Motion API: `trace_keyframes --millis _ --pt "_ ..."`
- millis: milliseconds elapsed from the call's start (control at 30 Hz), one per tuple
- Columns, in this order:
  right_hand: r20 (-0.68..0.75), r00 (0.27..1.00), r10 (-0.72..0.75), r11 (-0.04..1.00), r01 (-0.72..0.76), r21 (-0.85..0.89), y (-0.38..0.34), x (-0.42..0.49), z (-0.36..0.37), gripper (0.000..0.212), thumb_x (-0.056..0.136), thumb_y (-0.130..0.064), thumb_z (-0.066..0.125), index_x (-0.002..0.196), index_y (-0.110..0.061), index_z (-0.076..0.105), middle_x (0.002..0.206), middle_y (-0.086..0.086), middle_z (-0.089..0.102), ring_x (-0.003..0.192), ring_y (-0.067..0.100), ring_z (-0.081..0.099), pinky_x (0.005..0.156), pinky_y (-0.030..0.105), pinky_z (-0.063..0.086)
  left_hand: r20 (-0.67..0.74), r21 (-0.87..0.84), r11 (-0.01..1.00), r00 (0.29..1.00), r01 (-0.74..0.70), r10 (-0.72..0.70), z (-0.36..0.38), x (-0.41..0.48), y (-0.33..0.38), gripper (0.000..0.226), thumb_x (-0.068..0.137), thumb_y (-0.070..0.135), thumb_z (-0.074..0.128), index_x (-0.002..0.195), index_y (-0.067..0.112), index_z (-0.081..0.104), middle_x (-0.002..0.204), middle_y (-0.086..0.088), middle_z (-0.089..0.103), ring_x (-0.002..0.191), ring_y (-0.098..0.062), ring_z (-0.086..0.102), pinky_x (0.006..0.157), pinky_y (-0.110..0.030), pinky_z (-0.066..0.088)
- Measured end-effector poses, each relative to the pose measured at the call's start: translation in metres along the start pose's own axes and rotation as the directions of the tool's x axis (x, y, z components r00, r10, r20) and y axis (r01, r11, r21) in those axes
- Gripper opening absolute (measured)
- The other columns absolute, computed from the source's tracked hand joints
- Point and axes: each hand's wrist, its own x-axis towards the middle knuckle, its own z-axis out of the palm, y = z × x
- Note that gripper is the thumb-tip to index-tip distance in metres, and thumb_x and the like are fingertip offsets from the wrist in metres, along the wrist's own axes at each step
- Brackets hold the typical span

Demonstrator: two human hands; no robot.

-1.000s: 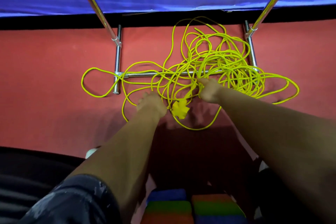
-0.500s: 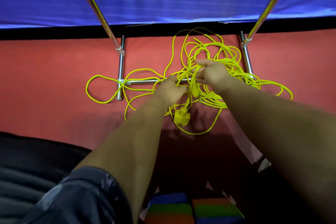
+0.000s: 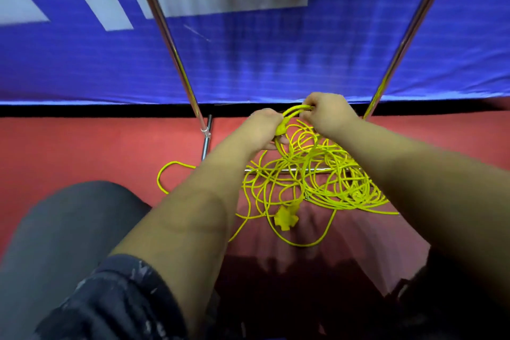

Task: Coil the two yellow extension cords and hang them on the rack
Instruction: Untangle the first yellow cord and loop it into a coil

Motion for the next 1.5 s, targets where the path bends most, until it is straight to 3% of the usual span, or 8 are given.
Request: trace_keyframes --millis 267,367,533,667,933,1100,1300,1500 --pt "-0.036 0.98 -0.194 0.976 0.189 -0.112 -0.057 0.0 -0.083 0.025 0.094 -0.044 0.077 0.11 -0.024 0.078 0.1 0.008 0.065 0.09 0.025 0.058 0.076 0.032 0.042 0.013 0.261 0.922 0.956 -0.285 0.292 -0.071 -0.043 0.069 0.055 0.101 0.059 0.049 0.097 0.007 0.065 0.084 -0.014 0.071 0.071 -0.02 0.066 0.073 -0.039 0.052" --pt "-0.07 0.978 -0.195 0.981 0.193 -0.031 -0.076 -0.004 -0.109 0.016 0.098 -0.039 0.074 0.098 -0.025 0.068 0.089 -0.001 0.068 0.091 0.024 0.064 0.069 0.031 0.039 0.084 0.23 0.904 0.933 -0.359 0.35 -0.094 -0.054 0.095 0.036 0.1 0.044 0.062 0.103 0.009 0.068 0.08 0.002 0.069 0.072 -0.015 0.069 0.07 -0.031 0.053" --pt "-0.123 0.974 -0.189 0.972 0.204 0.118 -0.097 -0.017 -0.144 0.02 0.094 -0.038 0.077 0.092 -0.02 0.068 0.088 0.002 0.076 0.084 0.024 0.071 0.072 0.034 0.055 0.08 0.235 0.874 0.905 -0.425 0.418 -0.122 -0.069 0.131 0.019 0.098 0.024 0.07 0.113 0.013 0.069 0.104 -0.017 0.074 0.082 -0.022 0.076 0.075 -0.036 0.057" --pt "-0.159 0.971 -0.179 0.928 0.22 0.3 -0.109 -0.032 -0.17 0.026 0.09 -0.039 0.083 0.087 -0.016 0.071 0.073 -0.003 0.072 0.054 0.007 0.059 0.049 0.018 0.046 0.01 0.306 0.859 0.904 -0.41 0.428 -0.127 -0.074 0.153 0.015 0.095 0.013 0.072 0.109 0.015 0.065 0.098 -0.012 0.076 0.082 -0.029 0.078 0.061 -0.043 0.062" --pt "-0.045 0.993 -0.114 0.769 0.116 0.629 -0.099 -0.053 -0.153 0.035 0.093 -0.045 0.079 0.087 -0.012 0.07 0.063 -0.007 0.069 0.058 0.01 0.063 0.054 0.023 0.047 -0.256 0.501 0.782 0.8 -0.371 0.543 -0.105 -0.077 0.138 0.012 0.095 0.028 0.07 0.098 0.03 0.058 0.102 0.011 0.068 0.054 -0.013 0.073 0.057 -0.043 0.063" --pt "0.056 0.996 -0.068 0.642 0.001 0.766 -0.073 -0.048 -0.105 0.03 0.105 -0.042 0.064 0.103 -0.013 0.059 0.107 0.011 0.081 0.077 0.014 0.075 0.067 0.032 0.055 -0.34 0.396 0.884 0.855 -0.248 0.392 -0.102 -0.067 0.079 0.007 0.101 0.027 0.058 0.095 0.027 0.061 0.085 0.002 0.072 0.052 -0.018 0.071 0.052 -0.038 0.059" --pt "-0.035 0.998 0.058 0.667 -0.012 0.745 -0.071 -0.04 -0.106 0.023 0.105 -0.031 0.065 0.096 -0.012 0.057 0.092 0.012 0.073 0.058 0.017 0.059 0.054 0.035 0.054 -0.445 -0.073 0.994 0.895 -0.077 0.037 -0.098 -0.055 0.081 0.019 0.105 0.02 0.051 0.108 0.009 0.065 0.083 0.0 0.07 0.048 -0.016 0.058 0.039 -0.02 0.04" --pt "0.066 0.989 0.131 0.743 -0.142 0.654 -0.053 -0.036 -0.109 0.048 0.11 -0.007 0.046 0.156 -0.021 0.045 0.086 0.019 0.073 0.056 0.022 0.068 0.06 0.04 0.062 -0.413 -0.347 0.938 0.901 -0.02 -0.133 -0.095 -0.037 0.077 0.023 0.104 0.02 0.052 0.119 0.008 0.065 0.084 0.002 0.073 0.058 -0.012 0.062 0.046 -0.021 0.049"
